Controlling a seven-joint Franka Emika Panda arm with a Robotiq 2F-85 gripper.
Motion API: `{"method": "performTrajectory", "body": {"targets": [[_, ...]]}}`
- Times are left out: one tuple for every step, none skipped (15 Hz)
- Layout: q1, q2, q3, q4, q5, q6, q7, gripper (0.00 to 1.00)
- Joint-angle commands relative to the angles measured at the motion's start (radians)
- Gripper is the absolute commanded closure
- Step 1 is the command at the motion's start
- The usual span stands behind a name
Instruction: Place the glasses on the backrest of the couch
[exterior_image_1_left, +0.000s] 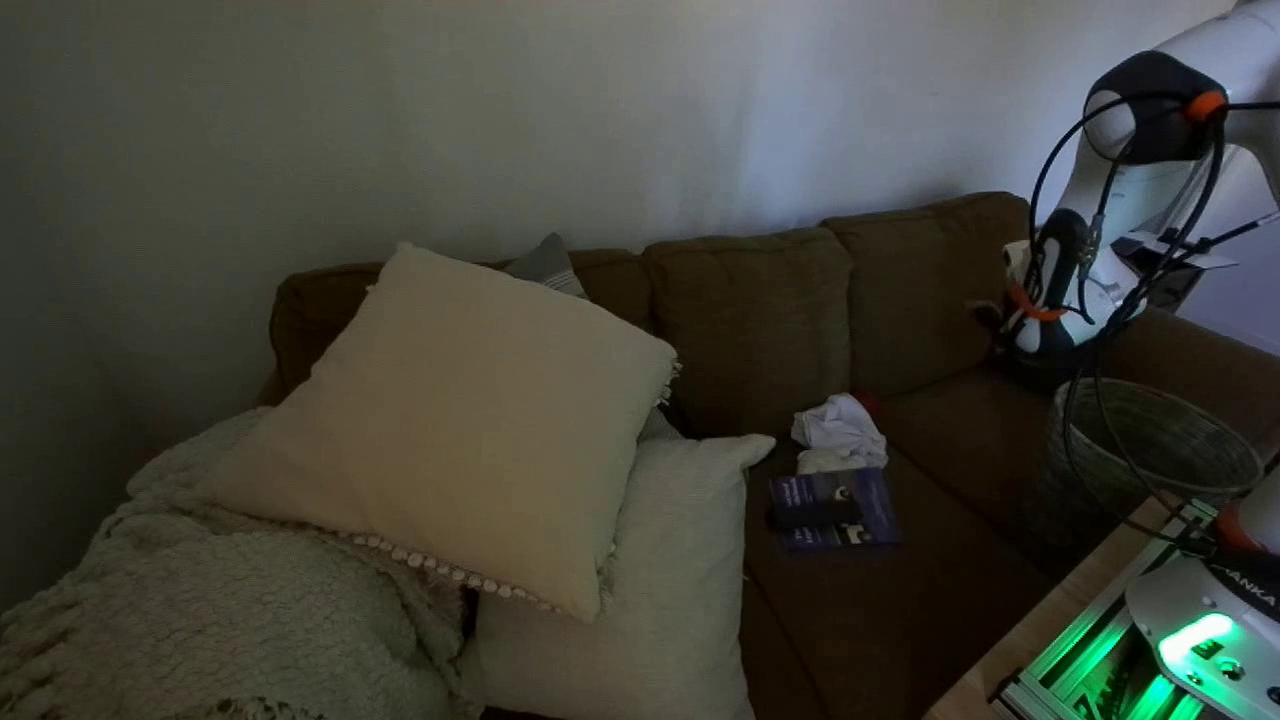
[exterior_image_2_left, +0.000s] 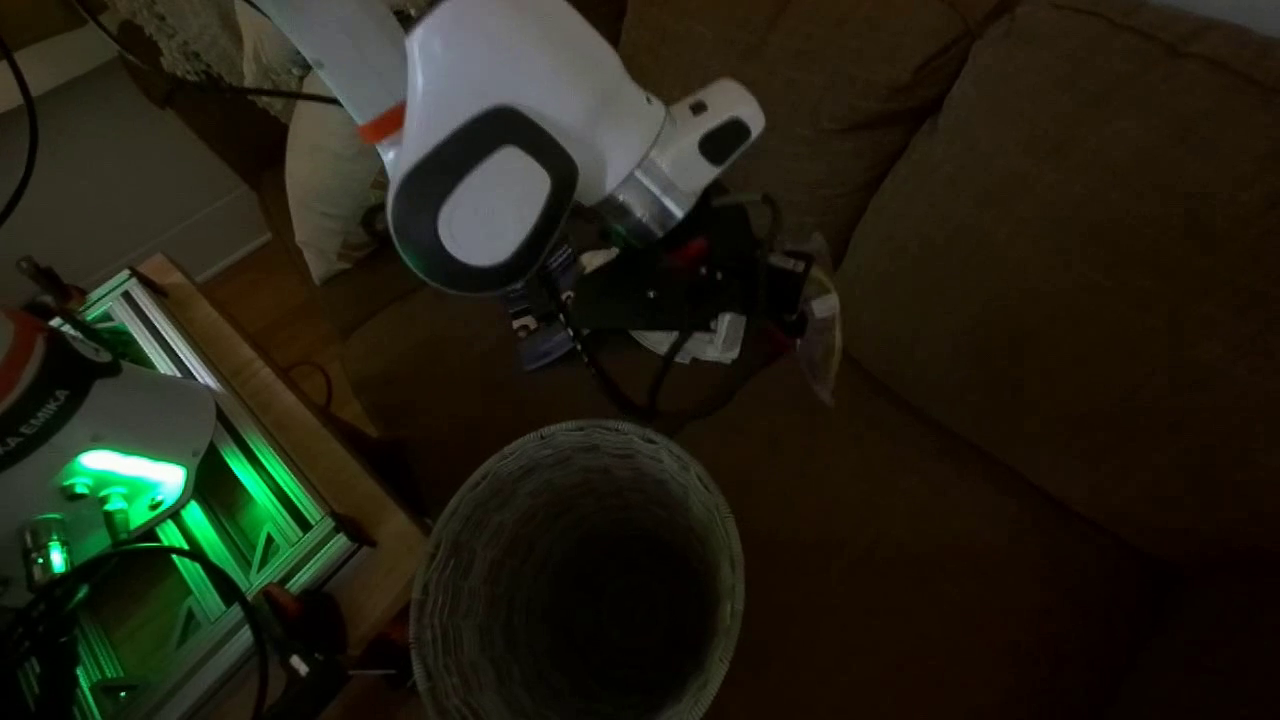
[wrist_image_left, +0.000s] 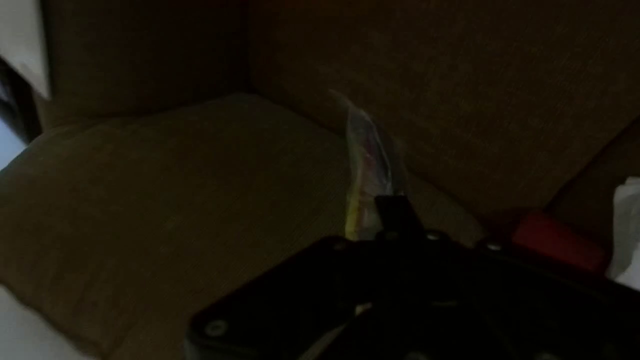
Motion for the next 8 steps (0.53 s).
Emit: {"method": "performTrajectory", "body": {"targets": [[0.269, -0.034, -0.193, -0.093, 0.087, 0.038, -0.063, 1.0], [0.316, -0.035, -0.227, -0.098, 0.097, 0.031, -0.069, 1.0], [0.328, -0.029, -0.244, -0.091, 0.1, 0.021, -0.062, 1.0], [0.278, -0.025, -0.193, -0.059, 0.081, 0.016, -0.039, 1.0], [0.304, -0.026, -0.207, -0.06, 0.084, 0.015, -0.038, 0.99], [0.306, -0.025, -0.203, -0.058, 0.084, 0.015, -0.037, 0.99], [0.302, -0.024, -0.201, -0.058, 0.084, 0.015, -0.037, 0.99], [0.296, -0.022, -0.2, -0.058, 0.084, 0.015, -0.037, 0.99]]}}
